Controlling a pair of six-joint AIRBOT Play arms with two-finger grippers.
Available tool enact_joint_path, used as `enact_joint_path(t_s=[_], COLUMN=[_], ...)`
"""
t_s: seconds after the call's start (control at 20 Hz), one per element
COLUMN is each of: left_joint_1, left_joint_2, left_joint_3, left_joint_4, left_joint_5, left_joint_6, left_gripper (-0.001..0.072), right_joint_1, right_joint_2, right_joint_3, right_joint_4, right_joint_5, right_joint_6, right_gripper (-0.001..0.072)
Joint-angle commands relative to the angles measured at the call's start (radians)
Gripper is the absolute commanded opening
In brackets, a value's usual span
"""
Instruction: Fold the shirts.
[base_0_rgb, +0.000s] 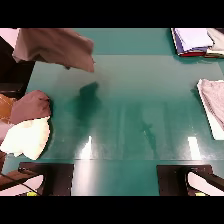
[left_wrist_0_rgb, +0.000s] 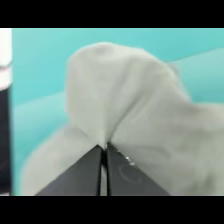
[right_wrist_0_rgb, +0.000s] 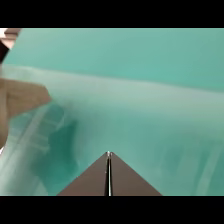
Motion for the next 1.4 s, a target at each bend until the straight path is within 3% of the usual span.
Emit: enact_joint_path(t_s=[0.0,0.3,0.35,0.4,0.45,0.6,0.85,1.05,1.2,1.35], left_joint_1=[-0.192,-0.554,-0.583,-0.596,-0.594,-0.511,-0.166,0.007,0.020,0.017], left_joint_2=[0.046,-0.134,-0.179,-0.214,-0.241,-0.260,-0.262,-0.282,-0.326,-0.404], left_joint_3=[0.006,-0.102,-0.103,-0.103,-0.103,-0.103,-0.189,-0.447,-0.603,-0.620], left_joint_4=[-0.008,-0.174,-0.220,-0.251,-0.269,-0.208,-0.233,-0.336,-0.355,-0.442], left_joint_5=[-0.054,0.027,0.053,0.077,0.102,0.105,0.080,0.138,0.250,0.304], left_joint_6=[0.033,0.068,0.092,0.104,0.100,0.059,-0.081,-0.079,-0.044,-0.013], left_gripper=[0.0020,0.0024,0.0061,0.0338,0.0555,0.0549,0.0549,0.0549,0.0550,0.0549], right_joint_1=[0.001,0.001,0.001,0.001,0.001,0.001,0.001,0.001,0.001,0.001], right_joint_2=[0.000,0.000,0.000,0.000,0.000,0.000,0.000,0.000,0.000,0.000], right_joint_3=[0.048,0.048,0.048,0.048,0.048,0.048,0.047,0.047,0.047,0.047], right_joint_4=[-0.001,0.000,-0.001,0.000,-0.001,-0.001,0.000,0.000,0.000,-0.001], right_joint_5=[-0.010,0.010,0.019,0.031,0.044,0.071,0.088,0.096,0.105,0.116], right_joint_6=[0.000,0.000,0.000,0.000,0.000,0.000,0.000,0.000,0.000,0.001], right_gripper=[0.0017,0.0017,0.0017,0.0017,0.0017,0.0017,0.0017,0.0017,0.0017,0.0017])
